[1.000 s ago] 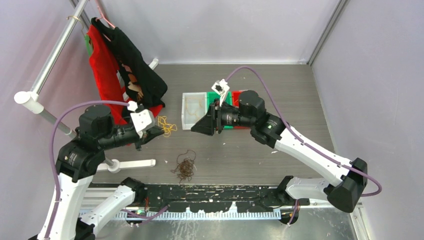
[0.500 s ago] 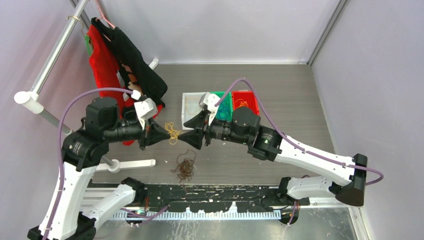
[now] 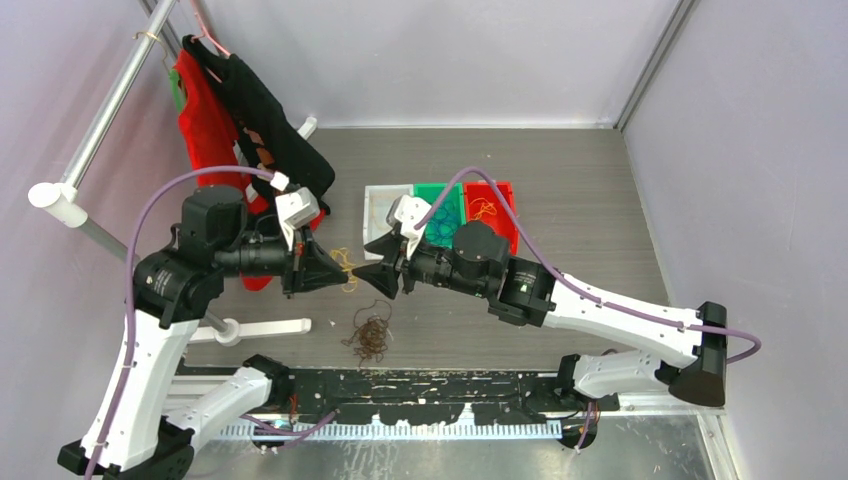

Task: Untangle the cables
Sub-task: Untie the cable.

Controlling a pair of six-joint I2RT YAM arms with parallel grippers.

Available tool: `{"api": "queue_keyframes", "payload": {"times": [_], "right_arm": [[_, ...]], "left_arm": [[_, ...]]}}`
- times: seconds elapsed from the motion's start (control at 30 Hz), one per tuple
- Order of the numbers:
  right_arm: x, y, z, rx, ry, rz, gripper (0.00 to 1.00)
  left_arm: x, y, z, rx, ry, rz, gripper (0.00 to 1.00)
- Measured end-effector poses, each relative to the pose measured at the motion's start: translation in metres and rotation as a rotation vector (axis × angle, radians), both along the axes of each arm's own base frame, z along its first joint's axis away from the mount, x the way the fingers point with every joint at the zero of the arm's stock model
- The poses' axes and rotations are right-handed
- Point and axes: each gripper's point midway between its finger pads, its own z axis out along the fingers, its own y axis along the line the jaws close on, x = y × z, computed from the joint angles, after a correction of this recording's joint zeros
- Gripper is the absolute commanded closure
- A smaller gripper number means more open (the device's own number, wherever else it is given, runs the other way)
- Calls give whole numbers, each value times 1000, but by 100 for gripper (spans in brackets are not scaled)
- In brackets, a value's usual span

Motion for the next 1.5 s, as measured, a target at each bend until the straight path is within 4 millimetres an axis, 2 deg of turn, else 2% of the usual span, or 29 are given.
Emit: {"api": "queue_keyframes", "payload": {"times": [0.5,0.6,0.7,0.8,0.97,1.1,1.23,1.3,1.5], "right_arm": [[1,13,-10,-14,-6,2,46],[2,14,-5,6,-13,-6,48],[7,15,3,49,-27,-36,55],[18,13,6,101,-47,-99,57],[31,7,6,162,-67,-183,46],[25,11,19,205,-75,-141,44],[12,19,22,224,-40,-62,49],[6,21,20,228,-14,-32,58],[-2,22,-2,212,63,1,77]], "left_arm": [[-8,-5,11,-40,41,-40,100],[-10,-7,13,-48,57,-51,100],[-12,-9,15,-59,69,-66,100],[-17,-10,18,-72,96,-90,100],[-28,-15,22,-101,182,-148,100],[-34,-18,24,-123,250,-190,100],[-35,-20,30,-134,272,-210,100],[-37,-19,36,-139,264,-215,100],[-44,-18,56,-162,209,-234,100]]}}
